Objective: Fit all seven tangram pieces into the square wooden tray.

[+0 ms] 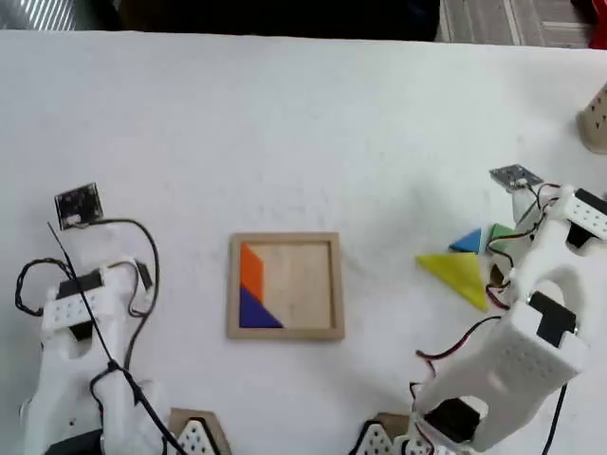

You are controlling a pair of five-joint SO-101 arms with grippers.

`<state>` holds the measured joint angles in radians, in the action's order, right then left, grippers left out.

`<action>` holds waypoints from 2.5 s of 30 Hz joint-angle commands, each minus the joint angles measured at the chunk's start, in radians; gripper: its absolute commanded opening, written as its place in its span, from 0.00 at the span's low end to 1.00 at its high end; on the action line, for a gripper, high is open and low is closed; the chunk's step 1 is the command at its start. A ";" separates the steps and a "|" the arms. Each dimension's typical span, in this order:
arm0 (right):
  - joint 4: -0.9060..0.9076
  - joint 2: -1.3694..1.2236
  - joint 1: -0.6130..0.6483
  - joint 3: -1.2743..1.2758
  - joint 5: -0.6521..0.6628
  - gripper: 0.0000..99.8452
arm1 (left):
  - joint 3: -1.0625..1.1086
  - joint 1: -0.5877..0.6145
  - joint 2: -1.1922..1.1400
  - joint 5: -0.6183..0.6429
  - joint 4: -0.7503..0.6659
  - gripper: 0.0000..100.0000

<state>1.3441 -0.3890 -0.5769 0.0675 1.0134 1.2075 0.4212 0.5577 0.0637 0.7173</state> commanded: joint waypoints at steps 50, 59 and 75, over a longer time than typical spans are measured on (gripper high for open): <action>0.282 0.294 0.151 -0.031 -0.238 0.06 | -0.023 0.008 0.030 -0.009 -0.003 0.11; 0.283 0.550 0.490 0.183 -0.443 0.04 | -0.017 0.007 0.027 -0.009 -0.040 0.11; 0.065 0.538 1.118 0.316 -0.647 0.02 | 0.009 0.008 0.033 -0.009 -0.084 0.11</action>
<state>1.4607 0.1864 0.4634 0.3897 0.3782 1.2275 0.4212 0.5577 0.0621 0.6544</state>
